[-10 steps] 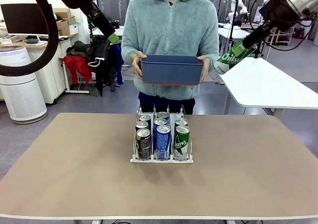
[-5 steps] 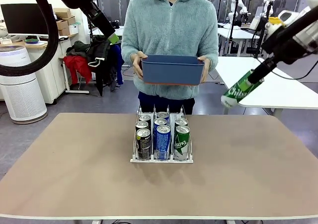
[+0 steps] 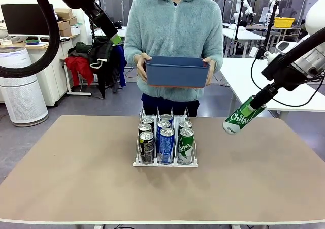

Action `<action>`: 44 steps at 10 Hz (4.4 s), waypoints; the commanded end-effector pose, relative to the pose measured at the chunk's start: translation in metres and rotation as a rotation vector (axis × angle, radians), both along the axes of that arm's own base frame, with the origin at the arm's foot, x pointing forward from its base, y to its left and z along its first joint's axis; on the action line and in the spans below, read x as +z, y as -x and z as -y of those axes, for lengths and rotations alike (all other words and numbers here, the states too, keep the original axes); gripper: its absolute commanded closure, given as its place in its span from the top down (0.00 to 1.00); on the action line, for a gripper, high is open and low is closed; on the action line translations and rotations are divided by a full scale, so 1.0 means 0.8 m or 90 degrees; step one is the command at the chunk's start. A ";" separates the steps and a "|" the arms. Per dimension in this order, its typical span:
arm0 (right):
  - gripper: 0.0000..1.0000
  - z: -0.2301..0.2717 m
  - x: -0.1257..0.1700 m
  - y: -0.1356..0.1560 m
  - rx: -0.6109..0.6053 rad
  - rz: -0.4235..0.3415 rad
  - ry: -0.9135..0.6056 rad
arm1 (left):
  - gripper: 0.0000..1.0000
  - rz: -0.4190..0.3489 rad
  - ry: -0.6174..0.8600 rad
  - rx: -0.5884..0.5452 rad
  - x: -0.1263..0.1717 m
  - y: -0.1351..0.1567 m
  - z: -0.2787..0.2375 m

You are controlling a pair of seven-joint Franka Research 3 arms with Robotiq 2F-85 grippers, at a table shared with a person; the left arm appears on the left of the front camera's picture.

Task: Fill the beverage cans into the dispenser.
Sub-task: Place the picked Sprite in the line of the Automatic Can Dispenser with the same cans.

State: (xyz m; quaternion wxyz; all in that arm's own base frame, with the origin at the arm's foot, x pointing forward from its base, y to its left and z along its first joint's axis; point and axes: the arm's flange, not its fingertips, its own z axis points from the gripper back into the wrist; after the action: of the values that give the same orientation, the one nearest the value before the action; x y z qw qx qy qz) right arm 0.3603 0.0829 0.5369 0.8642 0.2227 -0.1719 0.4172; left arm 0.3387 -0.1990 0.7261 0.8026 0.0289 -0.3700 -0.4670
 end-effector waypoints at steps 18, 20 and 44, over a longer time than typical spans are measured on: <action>0.59 -0.163 -0.095 0.012 0.030 0.002 0.101 | 1.00 -0.007 0.001 0.003 0.000 0.000 0.000; 0.59 -0.157 -0.092 0.020 0.026 -0.016 0.084 | 1.00 -0.007 0.001 0.003 0.000 0.000 0.000; 0.59 -0.228 -0.135 -0.090 0.006 0.081 0.163 | 1.00 -0.007 0.001 0.003 0.000 0.000 0.000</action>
State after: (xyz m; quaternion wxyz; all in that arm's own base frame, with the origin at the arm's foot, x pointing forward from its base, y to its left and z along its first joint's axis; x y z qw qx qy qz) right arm 0.4141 0.2617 0.4234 0.8758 0.1004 -0.1292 0.4541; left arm 0.3387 -0.1989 0.7263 0.8026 0.0289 -0.3701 -0.4669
